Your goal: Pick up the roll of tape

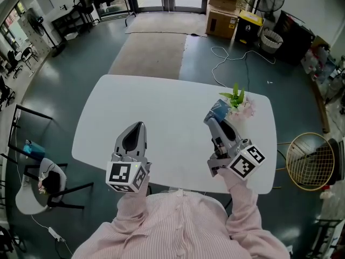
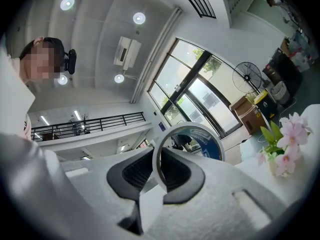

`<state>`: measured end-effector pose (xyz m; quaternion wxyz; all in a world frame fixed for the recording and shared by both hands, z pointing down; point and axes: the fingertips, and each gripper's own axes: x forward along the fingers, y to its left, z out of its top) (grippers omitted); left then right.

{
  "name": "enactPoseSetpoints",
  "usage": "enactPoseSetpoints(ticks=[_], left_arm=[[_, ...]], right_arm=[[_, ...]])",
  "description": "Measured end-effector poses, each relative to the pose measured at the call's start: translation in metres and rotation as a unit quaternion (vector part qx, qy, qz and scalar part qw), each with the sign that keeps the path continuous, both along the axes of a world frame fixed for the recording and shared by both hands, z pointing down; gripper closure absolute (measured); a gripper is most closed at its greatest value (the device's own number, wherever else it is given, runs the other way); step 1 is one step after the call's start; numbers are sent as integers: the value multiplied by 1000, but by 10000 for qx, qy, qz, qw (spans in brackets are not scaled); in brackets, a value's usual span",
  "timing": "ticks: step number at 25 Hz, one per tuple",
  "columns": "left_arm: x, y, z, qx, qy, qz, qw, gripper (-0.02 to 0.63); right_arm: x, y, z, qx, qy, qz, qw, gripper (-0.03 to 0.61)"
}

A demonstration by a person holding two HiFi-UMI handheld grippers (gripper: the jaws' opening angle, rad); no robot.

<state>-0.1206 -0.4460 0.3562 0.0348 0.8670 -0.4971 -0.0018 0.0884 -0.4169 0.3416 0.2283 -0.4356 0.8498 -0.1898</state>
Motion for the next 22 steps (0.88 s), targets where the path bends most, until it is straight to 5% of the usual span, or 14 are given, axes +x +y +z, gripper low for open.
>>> enactPoseSetpoints(ticks=[22], left_arm=[[2,-8,10,-125,-24,49,9999,614]], right_arm=[[-9,-8,11,-75,481,42,9988,531]])
